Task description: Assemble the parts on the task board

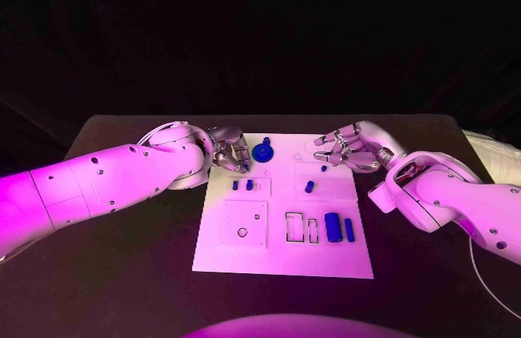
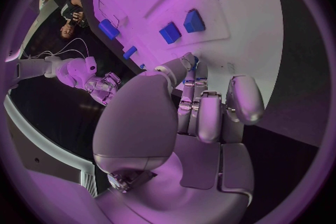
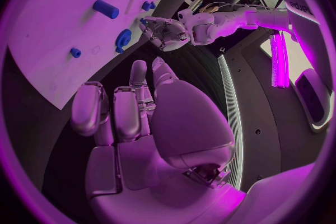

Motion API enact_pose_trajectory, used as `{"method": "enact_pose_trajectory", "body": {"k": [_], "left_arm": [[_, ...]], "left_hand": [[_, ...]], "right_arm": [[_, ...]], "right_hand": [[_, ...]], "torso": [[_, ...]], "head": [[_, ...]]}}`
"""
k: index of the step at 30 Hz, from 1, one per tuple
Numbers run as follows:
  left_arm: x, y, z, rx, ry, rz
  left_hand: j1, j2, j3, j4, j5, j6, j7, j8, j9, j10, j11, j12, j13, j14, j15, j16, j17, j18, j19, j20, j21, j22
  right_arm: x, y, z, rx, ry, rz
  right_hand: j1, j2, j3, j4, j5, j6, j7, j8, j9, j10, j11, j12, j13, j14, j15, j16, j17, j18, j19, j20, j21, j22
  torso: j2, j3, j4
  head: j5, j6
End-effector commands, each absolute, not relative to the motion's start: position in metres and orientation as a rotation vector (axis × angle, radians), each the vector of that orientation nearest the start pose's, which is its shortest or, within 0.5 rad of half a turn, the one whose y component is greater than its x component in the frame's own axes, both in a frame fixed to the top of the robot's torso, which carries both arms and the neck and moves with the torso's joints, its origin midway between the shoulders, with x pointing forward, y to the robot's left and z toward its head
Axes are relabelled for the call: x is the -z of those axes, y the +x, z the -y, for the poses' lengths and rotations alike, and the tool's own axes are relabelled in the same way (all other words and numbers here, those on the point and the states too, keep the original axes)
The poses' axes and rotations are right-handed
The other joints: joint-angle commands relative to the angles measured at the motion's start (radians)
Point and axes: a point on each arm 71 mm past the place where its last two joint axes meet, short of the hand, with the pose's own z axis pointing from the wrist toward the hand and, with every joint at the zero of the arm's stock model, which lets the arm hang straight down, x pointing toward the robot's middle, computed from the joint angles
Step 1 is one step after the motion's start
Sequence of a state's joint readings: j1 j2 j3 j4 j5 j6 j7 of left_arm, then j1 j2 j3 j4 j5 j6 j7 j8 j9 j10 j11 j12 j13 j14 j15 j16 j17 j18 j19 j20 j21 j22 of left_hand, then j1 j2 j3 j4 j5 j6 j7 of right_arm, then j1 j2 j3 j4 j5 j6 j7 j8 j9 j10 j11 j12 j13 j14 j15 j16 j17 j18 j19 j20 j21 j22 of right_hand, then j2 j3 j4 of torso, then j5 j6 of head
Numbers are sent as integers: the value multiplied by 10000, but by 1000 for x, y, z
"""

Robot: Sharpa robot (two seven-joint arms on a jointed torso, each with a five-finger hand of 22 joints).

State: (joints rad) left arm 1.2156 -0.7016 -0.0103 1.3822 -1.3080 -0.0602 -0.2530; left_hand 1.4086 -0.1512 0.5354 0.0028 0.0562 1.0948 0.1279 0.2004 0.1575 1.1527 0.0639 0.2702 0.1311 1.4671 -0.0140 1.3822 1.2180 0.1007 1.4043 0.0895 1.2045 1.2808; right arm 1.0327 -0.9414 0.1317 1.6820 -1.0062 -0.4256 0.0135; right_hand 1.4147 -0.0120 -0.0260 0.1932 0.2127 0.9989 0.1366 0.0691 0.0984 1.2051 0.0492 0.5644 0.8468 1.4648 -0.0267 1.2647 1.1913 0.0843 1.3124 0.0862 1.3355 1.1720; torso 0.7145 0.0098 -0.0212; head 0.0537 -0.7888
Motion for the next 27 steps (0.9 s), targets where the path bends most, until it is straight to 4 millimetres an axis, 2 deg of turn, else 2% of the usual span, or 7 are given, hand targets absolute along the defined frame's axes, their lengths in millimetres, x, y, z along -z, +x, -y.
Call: {"method": "enact_pose_trajectory", "body": {"k": [1, 15, 22, 27], "left_arm": [[198, 514, -173, 5657, 574, -19812], [199, 515, -173, 5599, 601, -19949], [200, 515, -172, 5669, 516, -20033], [200, 515, -172, 5666, 516, -20077]], "left_hand": [[-84, 10, 45, -13, -29, 25, 14, -7, 4, 97, -17, -46, -9, 132, -9, -20, -13, -137, 40, -6, 38, -6], [-163, -86, 14, -43, -31, 42, -4, -69, -22, 144, -26, -139, -14, 128, -18, -20, -39, -131, 27, -9, 18, -2], [-355, -262, 5, -25, -31, -446, 93, -521, -214, 10, 77, -481, -111, 104, 64, -47, -146, -124, -6, 46, -55, -20], [-391, -304, -12, -24, -32, -492, 107, -593, -245, -4, 98, -555, -132, 94, 79, -56, -178, -120, -18, 64, -84, -31]], "right_arm": [[180, 451, 207, -10311, 3408, -16270], [180, 451, 207, -10296, 3411, -16331], [181, 450, 207, -10312, 3387, -16384], [180, 450, 207, -10311, 3391, -16363]], "right_hand": [[-4, 108, -44, 36, 55, -26, 46, -21, 15, -72, 19, -46, -11, 266, 38, -32, 7, 66, -46, 9, -35, -13], [-9, 105, -67, 52, 63, -30, 45, -21, 16, -68, 19, -48, -26, 267, 38, -42, 2, 67, -47, 10, -43, -20], [-13, 105, -72, 57, 63, -31, 45, -21, 16, -67, 20, -48, -29, 268, 38, -42, 3, 67, -45, 11, -43, -19], [-19, 105, -77, 63, 62, -31, 45, -21, 16, -67, 21, -49, -31, 261, 39, -72, -31, 73, -62, 11, -60, -45]], "torso": [[-4, 2, -12], [-1, -1, -1], [-5, 10, 0], [0, 0, 0]], "head": [[11, -10], [37, -25], [35, -37], [38, -32]]}}
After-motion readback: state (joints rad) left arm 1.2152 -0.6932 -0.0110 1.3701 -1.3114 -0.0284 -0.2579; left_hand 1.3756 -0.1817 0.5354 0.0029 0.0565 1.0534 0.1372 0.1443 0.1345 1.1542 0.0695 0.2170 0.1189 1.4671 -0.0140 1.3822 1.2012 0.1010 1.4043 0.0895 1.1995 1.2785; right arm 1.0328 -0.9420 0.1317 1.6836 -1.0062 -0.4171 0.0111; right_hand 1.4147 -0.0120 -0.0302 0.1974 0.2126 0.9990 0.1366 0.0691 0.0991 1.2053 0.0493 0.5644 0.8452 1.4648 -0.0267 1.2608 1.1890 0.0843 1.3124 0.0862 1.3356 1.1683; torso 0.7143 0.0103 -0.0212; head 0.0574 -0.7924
